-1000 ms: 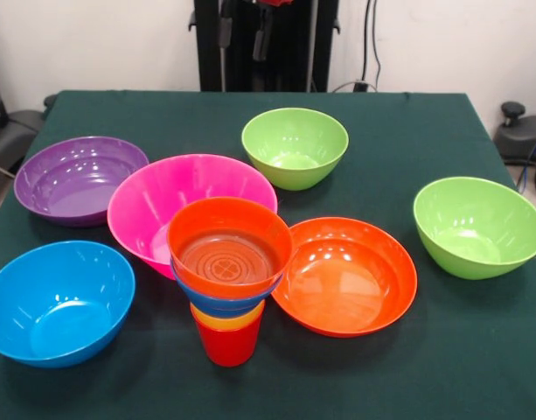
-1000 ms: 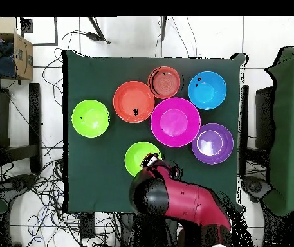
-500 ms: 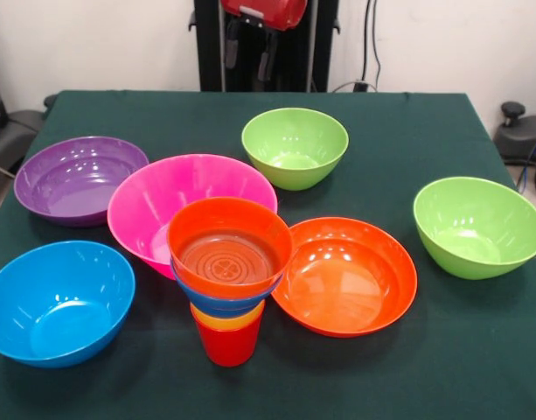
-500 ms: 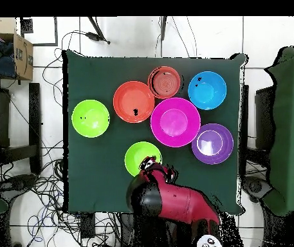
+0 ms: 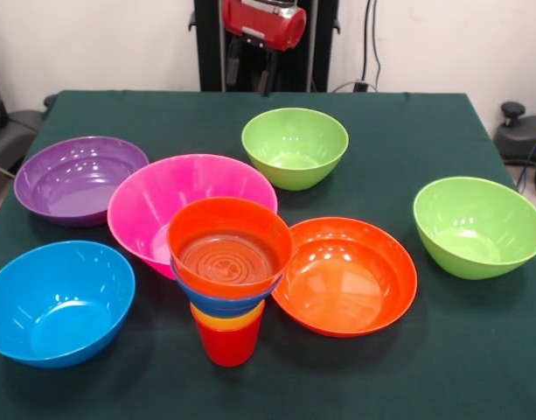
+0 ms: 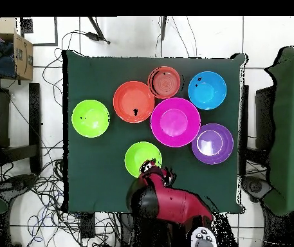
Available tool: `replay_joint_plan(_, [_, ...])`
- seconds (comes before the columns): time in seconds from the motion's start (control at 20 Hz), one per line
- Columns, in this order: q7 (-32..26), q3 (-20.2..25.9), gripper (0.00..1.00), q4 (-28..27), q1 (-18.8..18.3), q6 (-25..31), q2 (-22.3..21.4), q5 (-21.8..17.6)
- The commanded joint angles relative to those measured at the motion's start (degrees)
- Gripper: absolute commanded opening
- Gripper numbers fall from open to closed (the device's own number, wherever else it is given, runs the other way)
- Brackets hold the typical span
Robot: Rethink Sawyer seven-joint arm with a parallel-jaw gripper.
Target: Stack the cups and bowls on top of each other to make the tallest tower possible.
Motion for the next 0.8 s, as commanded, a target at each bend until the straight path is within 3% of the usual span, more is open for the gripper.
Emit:
replay_joint_plan(0.05, [9.3,1.4,1.00,3.1,1.5,-6.2,7.4,-0.5])
replay_joint_plan(0.8, [9.6,3.3,1.00,3.5,-0.9,-13.6,14.5,-1.1])
